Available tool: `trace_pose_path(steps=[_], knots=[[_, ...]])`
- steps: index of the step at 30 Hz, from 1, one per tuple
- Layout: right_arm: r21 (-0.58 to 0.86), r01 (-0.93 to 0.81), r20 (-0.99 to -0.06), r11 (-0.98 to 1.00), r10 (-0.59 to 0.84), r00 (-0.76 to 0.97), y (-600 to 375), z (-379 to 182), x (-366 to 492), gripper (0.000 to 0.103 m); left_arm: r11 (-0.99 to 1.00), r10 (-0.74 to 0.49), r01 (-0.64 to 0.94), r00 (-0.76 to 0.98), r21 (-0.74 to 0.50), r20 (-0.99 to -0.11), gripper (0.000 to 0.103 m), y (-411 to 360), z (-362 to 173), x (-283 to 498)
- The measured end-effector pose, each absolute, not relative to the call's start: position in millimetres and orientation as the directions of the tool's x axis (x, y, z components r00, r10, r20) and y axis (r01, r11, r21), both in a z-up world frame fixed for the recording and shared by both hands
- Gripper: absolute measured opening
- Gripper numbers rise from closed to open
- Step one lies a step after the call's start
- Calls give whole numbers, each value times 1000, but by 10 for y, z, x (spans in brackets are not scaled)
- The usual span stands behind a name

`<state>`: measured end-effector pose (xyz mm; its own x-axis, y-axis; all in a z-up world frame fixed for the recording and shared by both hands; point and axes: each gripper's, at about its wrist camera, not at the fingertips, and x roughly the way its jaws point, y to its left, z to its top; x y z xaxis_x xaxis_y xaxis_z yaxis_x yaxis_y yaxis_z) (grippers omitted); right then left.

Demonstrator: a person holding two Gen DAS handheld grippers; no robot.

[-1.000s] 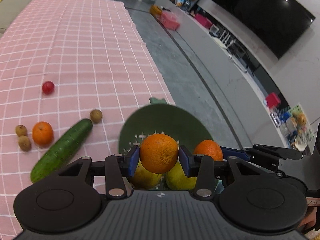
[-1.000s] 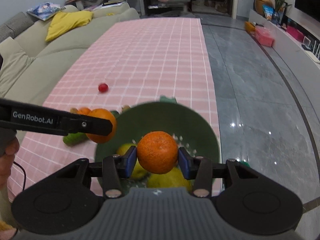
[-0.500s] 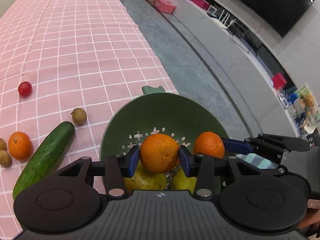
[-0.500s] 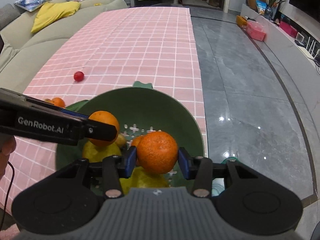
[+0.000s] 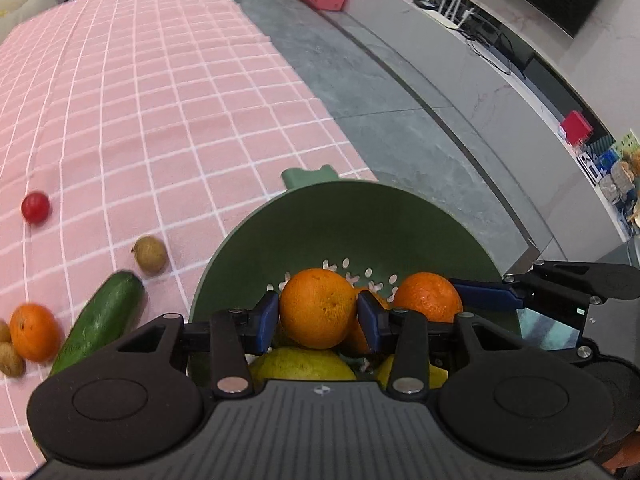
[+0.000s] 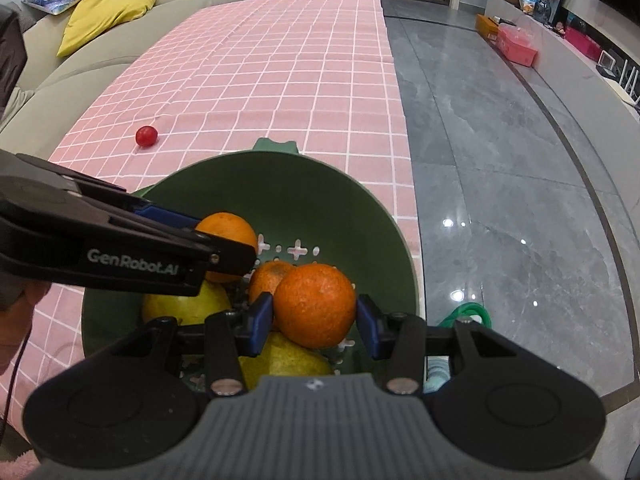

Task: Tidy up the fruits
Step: 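Carry both oranges over the green colander and open both tools, then lift both tools out of the colander and move back over the fruit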

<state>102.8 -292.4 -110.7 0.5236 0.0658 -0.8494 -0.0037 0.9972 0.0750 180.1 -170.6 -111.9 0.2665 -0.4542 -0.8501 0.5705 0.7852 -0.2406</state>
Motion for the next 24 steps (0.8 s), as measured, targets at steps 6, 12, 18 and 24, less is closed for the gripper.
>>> trace_pose_path(steps=[6, 12, 18, 24], knots=[[87, 7, -849, 996, 71, 523, -2946, -1125, 1030, 43, 781, -441, 590, 289, -204, -850, 49, -1746, -1123, 1779], [80, 10, -836, 997, 61, 546, -2942, -1073, 992, 53, 778, -458, 589, 289, -221, -840, 58, -1701, -1090, 1763], [67, 19, -831, 998, 45, 554, -2936, -1040, 952, 54, 782, -469, 581, 310, -226, -827, 59, -1623, -988, 1690], [64, 26, -815, 998, 38, 579, -2904, -942, 869, 62, 790, -467, 577, 349, -206, -813, 59, -1505, -810, 1580]])
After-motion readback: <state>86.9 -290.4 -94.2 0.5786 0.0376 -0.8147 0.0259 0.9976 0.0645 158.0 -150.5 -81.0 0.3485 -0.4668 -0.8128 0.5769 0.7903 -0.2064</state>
